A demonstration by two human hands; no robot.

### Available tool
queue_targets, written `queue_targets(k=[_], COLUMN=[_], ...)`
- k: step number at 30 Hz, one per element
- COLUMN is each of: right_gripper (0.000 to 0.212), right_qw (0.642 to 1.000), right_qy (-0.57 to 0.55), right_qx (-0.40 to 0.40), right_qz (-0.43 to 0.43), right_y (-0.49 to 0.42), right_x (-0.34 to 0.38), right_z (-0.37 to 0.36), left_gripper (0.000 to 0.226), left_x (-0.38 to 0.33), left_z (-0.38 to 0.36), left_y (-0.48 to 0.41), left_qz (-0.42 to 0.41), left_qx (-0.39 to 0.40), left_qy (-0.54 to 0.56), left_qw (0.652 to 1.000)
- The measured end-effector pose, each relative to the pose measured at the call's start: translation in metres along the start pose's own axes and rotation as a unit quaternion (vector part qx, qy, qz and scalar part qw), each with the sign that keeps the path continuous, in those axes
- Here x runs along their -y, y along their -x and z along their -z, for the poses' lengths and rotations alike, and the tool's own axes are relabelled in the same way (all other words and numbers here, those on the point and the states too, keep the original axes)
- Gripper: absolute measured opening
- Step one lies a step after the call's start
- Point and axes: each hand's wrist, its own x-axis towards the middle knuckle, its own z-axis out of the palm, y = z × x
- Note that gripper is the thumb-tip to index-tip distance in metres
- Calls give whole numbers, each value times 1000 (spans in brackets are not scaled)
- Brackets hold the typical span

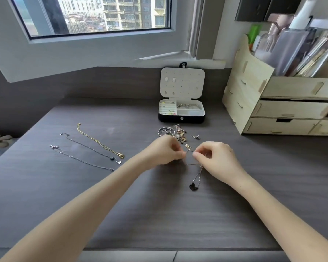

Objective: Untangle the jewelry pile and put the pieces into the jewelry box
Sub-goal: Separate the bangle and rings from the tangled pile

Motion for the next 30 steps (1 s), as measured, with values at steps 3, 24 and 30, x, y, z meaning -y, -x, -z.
queue_targets(k=[3, 24, 30], right_gripper=[24, 19, 21], right_qw=[994, 889, 889], right_qy=[-107, -415, -418], right_qx=[6, 192, 178], right_qz=[12, 26, 58], right_y=[-4, 6, 0], right_x=[4, 37, 47], right_z=[3, 30, 41], left_gripper=[18, 17, 20], left_x=[-11, -10, 5], left_z=[19, 49, 37], left_y=[8, 26, 22], left_qz=[0, 62, 176], left_qx=[54, -60, -82], left_qy=[194, 536, 694], left_qw=[979, 840, 693])
